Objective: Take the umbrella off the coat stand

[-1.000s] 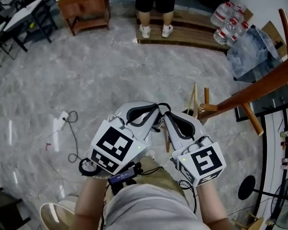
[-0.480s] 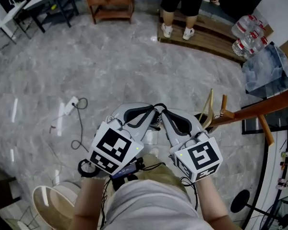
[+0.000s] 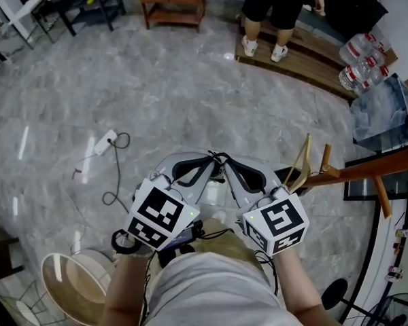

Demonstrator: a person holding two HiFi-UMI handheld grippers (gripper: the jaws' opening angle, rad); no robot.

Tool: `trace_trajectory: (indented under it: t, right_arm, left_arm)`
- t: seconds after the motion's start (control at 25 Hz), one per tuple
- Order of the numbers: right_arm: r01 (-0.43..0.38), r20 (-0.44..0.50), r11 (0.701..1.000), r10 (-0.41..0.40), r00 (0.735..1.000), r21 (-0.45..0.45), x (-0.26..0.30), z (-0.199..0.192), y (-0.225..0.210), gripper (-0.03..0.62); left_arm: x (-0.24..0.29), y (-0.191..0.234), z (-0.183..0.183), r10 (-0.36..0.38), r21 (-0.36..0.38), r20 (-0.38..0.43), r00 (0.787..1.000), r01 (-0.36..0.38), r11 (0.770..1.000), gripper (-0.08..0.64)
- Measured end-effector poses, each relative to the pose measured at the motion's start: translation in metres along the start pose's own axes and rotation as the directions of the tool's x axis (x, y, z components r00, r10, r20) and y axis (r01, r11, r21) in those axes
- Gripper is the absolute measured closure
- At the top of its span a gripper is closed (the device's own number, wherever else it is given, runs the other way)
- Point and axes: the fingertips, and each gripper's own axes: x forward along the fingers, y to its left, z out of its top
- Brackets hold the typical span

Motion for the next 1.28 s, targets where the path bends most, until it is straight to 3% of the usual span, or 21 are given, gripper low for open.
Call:
trace_trajectory:
  t: [0.6,1.28]
  right_arm:
    - [-0.060,-0.041,0.998,0.060,0.997,-0.011,0.007,-0.017,0.022,0.589]
    - [-0.054,-0.037,0.998,0.054,0.998,-0.020,0.008,-0.017,0.034,0.589]
  left_arm:
    - [-0.012,-0.003,-0.023,0.027,-0.039,-0.023,0.999,-0.028,0.999,0.540]
    - [-0.024,-0.004,-0.029,0.026,-0.032,-0.019,0.999,-0.026,0.999,0.540]
